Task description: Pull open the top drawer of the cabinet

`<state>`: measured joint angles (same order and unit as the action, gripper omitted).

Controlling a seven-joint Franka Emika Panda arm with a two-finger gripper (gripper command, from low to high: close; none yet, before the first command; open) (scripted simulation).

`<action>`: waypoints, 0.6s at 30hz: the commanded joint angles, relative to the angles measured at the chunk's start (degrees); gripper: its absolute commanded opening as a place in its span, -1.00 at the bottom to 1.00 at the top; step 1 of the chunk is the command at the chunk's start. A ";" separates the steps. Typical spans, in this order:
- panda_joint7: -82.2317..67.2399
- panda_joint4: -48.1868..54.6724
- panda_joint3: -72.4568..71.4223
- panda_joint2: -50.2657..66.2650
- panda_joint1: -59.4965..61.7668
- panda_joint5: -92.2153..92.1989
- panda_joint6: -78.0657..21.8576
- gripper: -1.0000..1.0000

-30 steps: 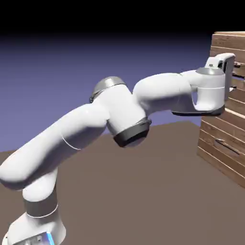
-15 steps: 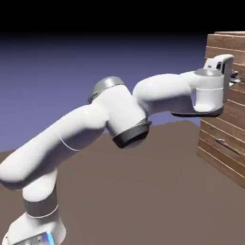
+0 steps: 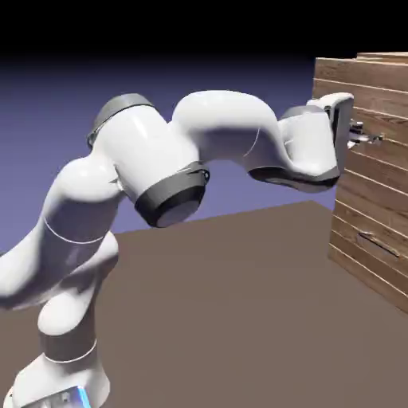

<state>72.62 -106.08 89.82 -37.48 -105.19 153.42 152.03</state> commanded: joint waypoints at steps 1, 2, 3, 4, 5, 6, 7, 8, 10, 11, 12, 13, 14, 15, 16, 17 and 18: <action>0.53 -1.62 -1.69 0.36 2.09 0.04 -0.33 -1.00; 0.95 -3.21 -3.41 0.64 4.17 0.07 -0.63 -1.00; 1.27 -4.78 -5.17 0.82 6.25 0.06 -0.93 -1.00; 1.52 -6.33 -6.96 0.90 8.32 0.03 -1.24 -1.00; 1.69 -7.86 -8.78 0.87 10.40 0.00 -1.52 -1.00; 1.63 -9.47 -10.63 0.65 12.47 -0.14 -1.87 -1.00; 1.98 -10.82 -12.42 0.75 14.55 -0.15 -2.10 -1.00; 3.20 -11.68 -14.09 1.51 16.63 0.18 -2.05 -1.00; 7.58 -12.26 -17.09 4.48 20.72 1.56 -1.30 -1.00; 10.07 -12.16 -18.29 6.23 22.49 2.38 -0.78 -1.00; 12.56 -11.93 -19.35 7.98 24.09 3.22 -0.22 -1.00; 15.05 -11.61 -20.32 9.74 25.58 4.06 0.36 -1.00; 17.54 -11.23 -21.22 11.51 27.00 4.91 0.96 -1.00; 20.03 -10.81 -22.08 13.29 28.37 5.76 1.57 -1.00; 22.52 -10.35 -22.92 15.06 29.70 6.60 2.20 -1.00; 25.02 -9.86 -23.74 16.84 31.02 7.45 2.83 -1.00; 27.51 -9.37 -24.55 18.62 32.34 8.30 3.47 -1.00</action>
<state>100.12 -115.45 65.28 -18.86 -72.84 161.73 155.55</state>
